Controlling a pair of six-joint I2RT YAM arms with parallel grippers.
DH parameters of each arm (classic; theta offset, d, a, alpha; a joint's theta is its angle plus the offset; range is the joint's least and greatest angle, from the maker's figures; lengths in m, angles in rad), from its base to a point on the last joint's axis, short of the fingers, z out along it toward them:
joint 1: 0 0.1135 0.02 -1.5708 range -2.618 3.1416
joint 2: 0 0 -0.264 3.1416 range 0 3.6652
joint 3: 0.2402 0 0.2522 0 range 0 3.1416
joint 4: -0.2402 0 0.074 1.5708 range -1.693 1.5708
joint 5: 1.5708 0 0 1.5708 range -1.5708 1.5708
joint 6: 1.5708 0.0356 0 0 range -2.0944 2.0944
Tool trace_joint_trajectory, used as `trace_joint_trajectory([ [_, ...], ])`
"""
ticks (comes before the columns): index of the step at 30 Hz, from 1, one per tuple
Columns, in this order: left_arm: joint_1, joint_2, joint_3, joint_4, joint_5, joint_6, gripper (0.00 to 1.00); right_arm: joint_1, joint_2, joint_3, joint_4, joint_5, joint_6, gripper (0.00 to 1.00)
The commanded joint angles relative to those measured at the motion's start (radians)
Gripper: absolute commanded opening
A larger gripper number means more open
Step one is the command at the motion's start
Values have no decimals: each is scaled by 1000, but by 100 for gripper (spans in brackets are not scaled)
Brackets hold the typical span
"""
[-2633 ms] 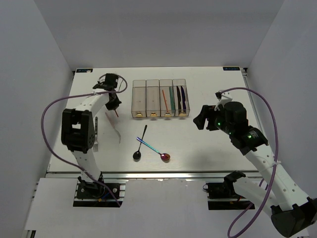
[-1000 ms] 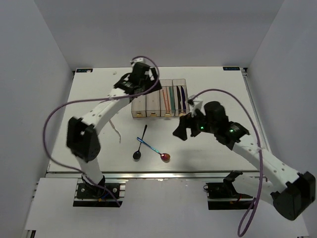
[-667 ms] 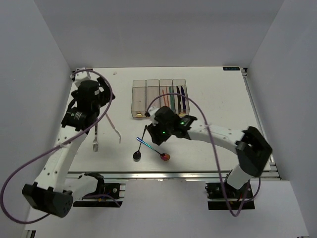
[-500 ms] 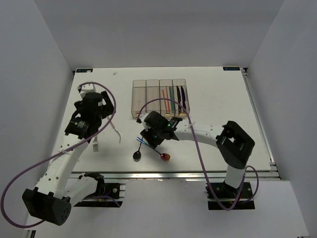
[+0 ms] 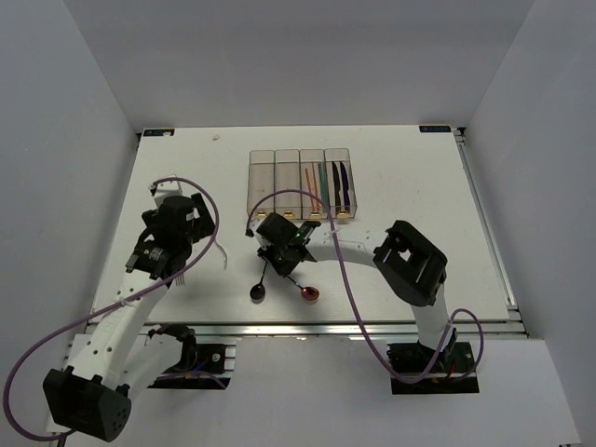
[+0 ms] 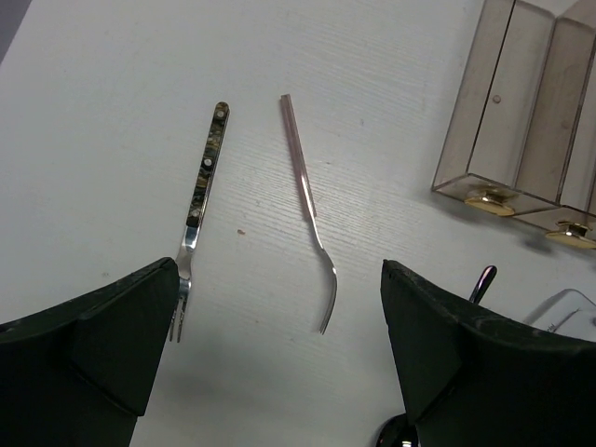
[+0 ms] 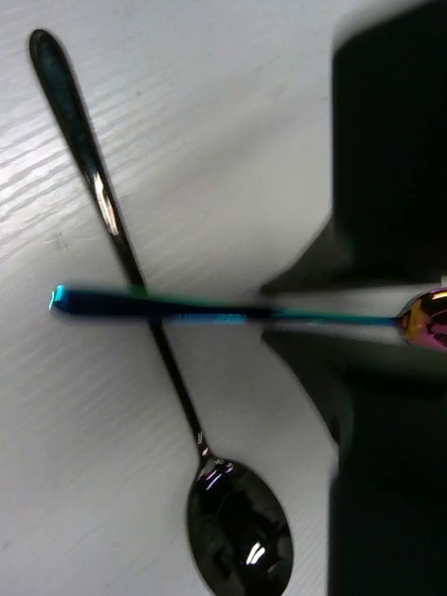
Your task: Sort the eating utensils into containers
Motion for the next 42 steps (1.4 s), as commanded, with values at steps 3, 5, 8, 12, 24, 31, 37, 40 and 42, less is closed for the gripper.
trace_joint_trajectory([
  [3, -3, 1, 3, 18, -20, 1, 98, 9, 50, 49, -17, -37, 20, 4],
  [5, -3, -4, 3, 19, -23, 1, 98, 11, 41, 51, -26, -33, 37, 0],
  [8, -3, -2, 1, 19, -24, 2, 98, 11, 1, 43, -39, -34, 64, 0],
  [12, -3, -2, 3, 15, -33, -1, 98, 11, -82, 51, -65, -36, 104, 0],
  [24, -3, -10, 0, 20, -24, 2, 98, -211, -111, 353, -5, 158, 342, 0],
  [31, -3, 13, 0, 25, -3, 5, 98, -340, 151, 679, 39, 202, 396, 0],
  [37, -3, 22, -5, 35, 42, 14, 98, -388, 261, 808, 113, 187, 362, 0],
  [40, -5, 28, -4, 37, 59, 16, 98, -390, 280, 799, 165, 175, 319, 0],
  [42, -5, 30, -5, 38, 66, 19, 98, -388, 291, 799, 171, 179, 297, 0],
])
